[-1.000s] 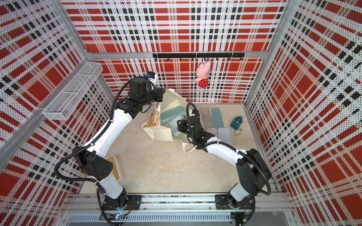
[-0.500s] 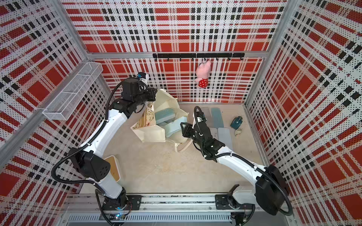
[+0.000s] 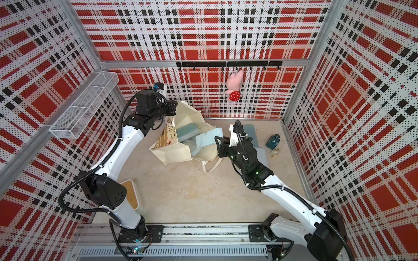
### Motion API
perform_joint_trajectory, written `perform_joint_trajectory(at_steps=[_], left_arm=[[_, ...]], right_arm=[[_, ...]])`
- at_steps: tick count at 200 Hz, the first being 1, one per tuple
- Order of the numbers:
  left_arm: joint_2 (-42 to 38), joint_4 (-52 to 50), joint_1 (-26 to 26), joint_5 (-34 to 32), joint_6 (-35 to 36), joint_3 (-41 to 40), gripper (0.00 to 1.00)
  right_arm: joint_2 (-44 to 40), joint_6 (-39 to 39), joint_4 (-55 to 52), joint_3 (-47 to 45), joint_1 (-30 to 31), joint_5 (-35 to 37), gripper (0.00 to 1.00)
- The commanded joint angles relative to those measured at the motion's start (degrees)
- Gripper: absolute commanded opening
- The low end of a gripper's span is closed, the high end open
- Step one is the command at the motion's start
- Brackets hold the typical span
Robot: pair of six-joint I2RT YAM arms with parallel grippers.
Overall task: Take out the pencil case from the canvas bag
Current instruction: Place the pencil case at the center of the board.
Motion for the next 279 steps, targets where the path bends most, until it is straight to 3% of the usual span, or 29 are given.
perform_joint_trajectory(at_steps=[1,47,81,119,187,247,279], left_arm=[[-2.6,5.7,2.1,0.1,0.3,2.5,0.0],[-0.2,3.4,5.0,-0.8,0.7,6.5,0.0],[0.9,2.5,6.8,-0.6,0.6,8.3,0.0],[2.2,2.4,8.7,0.4,0.2,10.6,0.0],[3.8,0.5,10.2,0.4,0.3,13.7,0.0],[3.5,-1.1,10.4,0.5,-0.2,13.7,0.0],[3.1,-1.5,9.7,0.2,-0.3,13.2,0.0]], right_arm=[[-1.6,-8.6,-0.7,1.8,-0.4,-1.9,0.15],[-1.5,-20.3,-3.6,5.7,-2.0,-4.3,0.1],[-0.9,-30.3,-3.8,7.5,-4.1,-4.3,0.0],[2.7,-46.1,-1.9,7.4,-8.8,-7.3,0.0],[19.7,-71.0,-7.5,17.7,-14.4,-15.8,0.0],[33.1,-85.5,-8.4,24.1,-17.4,-17.4,0.0],[39.9,-89.1,-7.6,28.1,-19.0,-17.8,0.0]])
